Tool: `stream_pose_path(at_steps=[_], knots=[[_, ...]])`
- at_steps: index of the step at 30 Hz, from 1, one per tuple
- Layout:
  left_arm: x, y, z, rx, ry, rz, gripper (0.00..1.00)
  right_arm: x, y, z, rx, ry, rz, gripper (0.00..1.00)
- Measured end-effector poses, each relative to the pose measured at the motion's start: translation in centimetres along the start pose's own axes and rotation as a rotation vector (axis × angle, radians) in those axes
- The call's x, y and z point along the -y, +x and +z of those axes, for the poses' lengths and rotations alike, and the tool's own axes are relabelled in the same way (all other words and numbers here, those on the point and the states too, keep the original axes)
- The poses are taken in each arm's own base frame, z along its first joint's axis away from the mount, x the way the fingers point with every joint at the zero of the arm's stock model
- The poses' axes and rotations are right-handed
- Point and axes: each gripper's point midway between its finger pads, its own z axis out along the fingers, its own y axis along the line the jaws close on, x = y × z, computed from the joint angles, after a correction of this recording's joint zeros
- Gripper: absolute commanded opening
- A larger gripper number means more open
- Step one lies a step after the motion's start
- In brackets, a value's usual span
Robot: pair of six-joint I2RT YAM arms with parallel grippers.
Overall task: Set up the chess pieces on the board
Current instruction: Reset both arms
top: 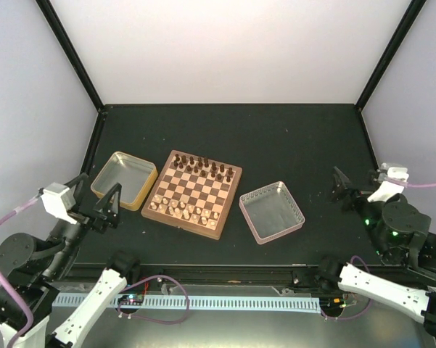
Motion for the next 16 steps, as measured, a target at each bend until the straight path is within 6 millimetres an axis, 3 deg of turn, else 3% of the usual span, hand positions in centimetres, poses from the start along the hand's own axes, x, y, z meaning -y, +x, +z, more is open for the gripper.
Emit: stream_pose_path(at_steps=[6,16], knots=[[-0.6,-1.0,-1.1,0.017,-0.037,0.014,0.99,2.0,-0.8,-1.1,0.027,0.034,0.018,1.0],[-0.9,-0.5,-1.5,-0.004,-0.051,0.016,0.99,3.3,-0.9,-1.9,0.047,0.044,0.05,1.0]])
